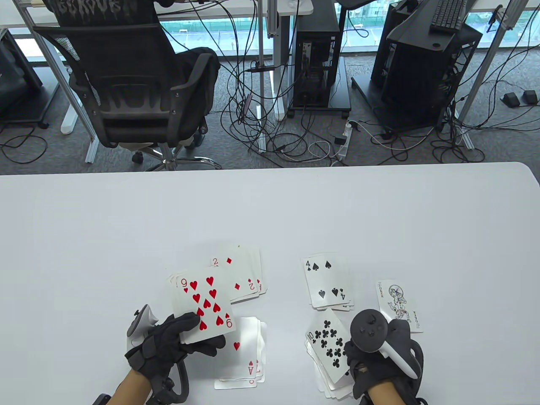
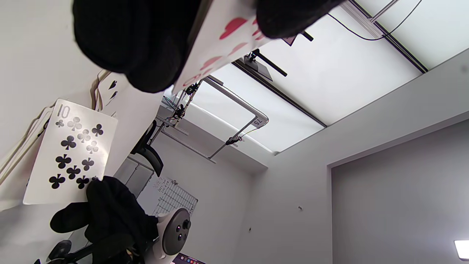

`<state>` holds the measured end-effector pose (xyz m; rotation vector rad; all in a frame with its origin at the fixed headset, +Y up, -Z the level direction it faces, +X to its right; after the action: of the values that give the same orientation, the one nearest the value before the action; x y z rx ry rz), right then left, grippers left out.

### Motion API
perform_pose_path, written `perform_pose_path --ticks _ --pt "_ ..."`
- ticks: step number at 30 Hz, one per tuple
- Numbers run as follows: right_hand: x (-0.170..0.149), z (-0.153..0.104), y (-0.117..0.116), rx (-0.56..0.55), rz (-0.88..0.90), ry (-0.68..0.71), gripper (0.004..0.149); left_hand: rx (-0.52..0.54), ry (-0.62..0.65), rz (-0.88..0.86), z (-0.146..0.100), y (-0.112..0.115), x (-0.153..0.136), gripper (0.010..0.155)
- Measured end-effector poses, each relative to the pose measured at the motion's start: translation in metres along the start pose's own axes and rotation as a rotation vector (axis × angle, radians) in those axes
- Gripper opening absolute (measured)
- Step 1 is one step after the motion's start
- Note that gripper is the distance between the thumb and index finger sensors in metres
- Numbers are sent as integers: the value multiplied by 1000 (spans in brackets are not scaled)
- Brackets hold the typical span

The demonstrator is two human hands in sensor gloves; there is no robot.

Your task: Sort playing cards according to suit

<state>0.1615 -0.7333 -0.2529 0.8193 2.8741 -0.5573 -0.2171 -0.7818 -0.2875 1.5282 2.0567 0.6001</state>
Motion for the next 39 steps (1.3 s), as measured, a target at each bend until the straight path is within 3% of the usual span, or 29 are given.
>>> perform_pose_path --ticks 10,18,22,26,30,36,39 --pt "-13 20 -43 158 -239 -147 43 5 4 0 0 -1 0 49" --pt "-11 22 -49 158 -373 -175 46 2 -2 -1 0 0 0 49" --pt "2 22 -33 135 -312 -184 49 0 0 0 0 0 0 49" --pt "47 20 -9 26 -109 28 51 3 0 -2 0 0 0 49" --pt "99 17 -2 -39 72 291 53 2 1 0 0 0 1 49" --pt "166 15 -15 -170 273 615 57 0 13 3 0 -1 2 49" --pt "188 16 -32 -162 318 701 60 2 19 1 0 -1 2 49"
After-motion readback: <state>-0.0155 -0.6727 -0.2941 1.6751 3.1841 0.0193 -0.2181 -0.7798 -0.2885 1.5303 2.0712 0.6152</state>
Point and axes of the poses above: the tracker on the back of each hand, its own x axis roughly to the thumb side, its own z axis roughly from the wrist to the fingertips, y = z × x, the point moved 4 cm from there along z, roughly from the wrist to the fingertips, and after that the axes turned 15 degrees about z, right-handed, at the moved point
